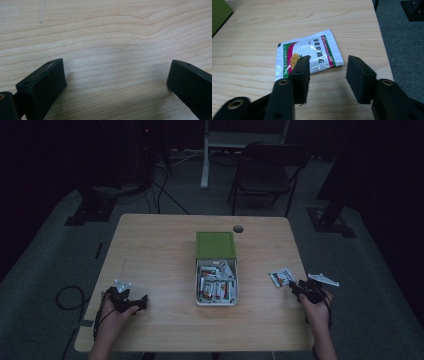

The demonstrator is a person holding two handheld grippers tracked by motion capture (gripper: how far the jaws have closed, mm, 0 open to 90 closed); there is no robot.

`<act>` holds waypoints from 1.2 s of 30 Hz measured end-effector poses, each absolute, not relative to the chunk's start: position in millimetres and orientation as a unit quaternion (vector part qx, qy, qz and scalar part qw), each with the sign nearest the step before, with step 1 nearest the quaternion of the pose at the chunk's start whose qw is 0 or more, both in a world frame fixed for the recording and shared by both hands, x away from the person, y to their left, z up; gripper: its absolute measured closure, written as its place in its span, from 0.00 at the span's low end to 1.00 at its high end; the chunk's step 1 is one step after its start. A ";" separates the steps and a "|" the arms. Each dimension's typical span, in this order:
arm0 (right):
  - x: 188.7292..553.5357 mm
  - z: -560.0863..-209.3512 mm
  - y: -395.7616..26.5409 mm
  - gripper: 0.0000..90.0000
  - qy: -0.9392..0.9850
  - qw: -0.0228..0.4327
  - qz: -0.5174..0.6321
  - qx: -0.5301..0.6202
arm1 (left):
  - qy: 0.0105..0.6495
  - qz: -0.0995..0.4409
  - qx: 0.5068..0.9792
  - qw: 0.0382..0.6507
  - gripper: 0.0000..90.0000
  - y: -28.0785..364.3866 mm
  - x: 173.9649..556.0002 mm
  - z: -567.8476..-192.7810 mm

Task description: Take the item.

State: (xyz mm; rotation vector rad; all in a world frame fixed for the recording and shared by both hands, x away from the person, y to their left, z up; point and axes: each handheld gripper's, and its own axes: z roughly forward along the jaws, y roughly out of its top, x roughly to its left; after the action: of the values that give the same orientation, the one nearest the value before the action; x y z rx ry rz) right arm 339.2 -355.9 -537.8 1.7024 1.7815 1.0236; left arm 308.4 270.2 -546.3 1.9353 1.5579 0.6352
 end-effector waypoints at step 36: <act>330.3 -533.3 -291.4 0.32 0.781 0.141 0.429 0.432 | 0.582 0.237 0.724 0.285 0.03 270.2 308.4 -546.3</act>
State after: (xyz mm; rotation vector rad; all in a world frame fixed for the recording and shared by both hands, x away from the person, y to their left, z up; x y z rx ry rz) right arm 330.3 -291.4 -533.3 1.2482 2.2536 1.2383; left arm 308.4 270.2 -546.3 1.9356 1.5578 0.6350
